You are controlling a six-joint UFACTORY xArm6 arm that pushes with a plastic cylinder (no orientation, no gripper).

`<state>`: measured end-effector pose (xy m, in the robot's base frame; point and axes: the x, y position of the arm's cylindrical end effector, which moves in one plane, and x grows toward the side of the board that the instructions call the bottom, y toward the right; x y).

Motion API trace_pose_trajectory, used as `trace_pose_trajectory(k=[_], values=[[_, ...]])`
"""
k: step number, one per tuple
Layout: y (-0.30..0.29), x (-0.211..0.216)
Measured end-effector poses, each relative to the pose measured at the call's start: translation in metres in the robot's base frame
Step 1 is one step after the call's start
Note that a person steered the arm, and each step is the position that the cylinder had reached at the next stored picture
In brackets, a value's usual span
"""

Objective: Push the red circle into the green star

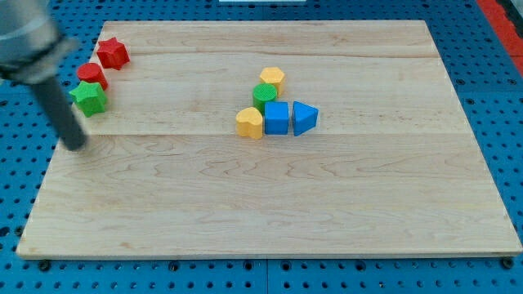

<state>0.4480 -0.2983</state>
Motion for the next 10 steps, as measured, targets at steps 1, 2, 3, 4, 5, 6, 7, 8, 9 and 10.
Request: trace_pose_trajectory(k=[1, 2, 3, 4, 5, 6, 7, 8, 9, 10], values=[[-0.007, -0.024], [0.029, -0.055], [0.108, -0.065], [0.147, -0.042], [0.043, -0.024], [-0.007, -0.052], [0.000, -0.124], [0.001, -0.154], [0.017, -0.108], [0.088, -0.071]])
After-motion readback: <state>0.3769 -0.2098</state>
